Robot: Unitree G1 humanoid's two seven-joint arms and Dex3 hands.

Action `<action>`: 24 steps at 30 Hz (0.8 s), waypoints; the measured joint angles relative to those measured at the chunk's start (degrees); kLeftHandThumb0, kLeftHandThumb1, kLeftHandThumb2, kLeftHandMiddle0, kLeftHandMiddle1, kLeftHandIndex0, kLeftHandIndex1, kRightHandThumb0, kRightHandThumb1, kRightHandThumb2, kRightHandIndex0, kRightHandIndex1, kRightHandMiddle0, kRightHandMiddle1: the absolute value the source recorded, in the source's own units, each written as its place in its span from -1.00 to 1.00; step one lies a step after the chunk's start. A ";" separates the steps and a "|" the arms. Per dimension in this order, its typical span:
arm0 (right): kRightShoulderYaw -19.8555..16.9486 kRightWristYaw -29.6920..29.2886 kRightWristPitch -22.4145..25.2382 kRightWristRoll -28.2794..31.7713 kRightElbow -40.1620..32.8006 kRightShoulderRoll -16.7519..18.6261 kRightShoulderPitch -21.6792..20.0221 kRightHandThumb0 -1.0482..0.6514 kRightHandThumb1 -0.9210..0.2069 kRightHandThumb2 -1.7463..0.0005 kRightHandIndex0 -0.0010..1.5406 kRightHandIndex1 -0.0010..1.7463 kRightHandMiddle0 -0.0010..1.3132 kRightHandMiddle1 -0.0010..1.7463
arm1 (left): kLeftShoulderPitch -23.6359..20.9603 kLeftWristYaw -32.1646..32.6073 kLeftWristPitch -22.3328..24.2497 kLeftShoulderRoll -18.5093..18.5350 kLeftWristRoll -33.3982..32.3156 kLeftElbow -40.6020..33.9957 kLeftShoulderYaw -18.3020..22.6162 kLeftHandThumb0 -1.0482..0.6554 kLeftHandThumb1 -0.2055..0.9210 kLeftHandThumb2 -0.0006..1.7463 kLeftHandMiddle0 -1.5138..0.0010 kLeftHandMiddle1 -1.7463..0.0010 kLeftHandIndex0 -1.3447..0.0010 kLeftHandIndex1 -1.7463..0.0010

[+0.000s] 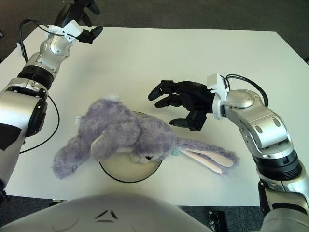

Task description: Put the doll into the plate.

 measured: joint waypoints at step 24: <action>-3.17 2.98 -8.56 0.37 3.63 0.27 0.70 -0.60 -0.01 0.09 -0.94 -0.60 -1.00 0.04 | 0.00 0.53 -0.68 -0.04 0.60 0.00 -0.20 0.23 0.55 -0.11 0.34 -0.61 0.60 -1.00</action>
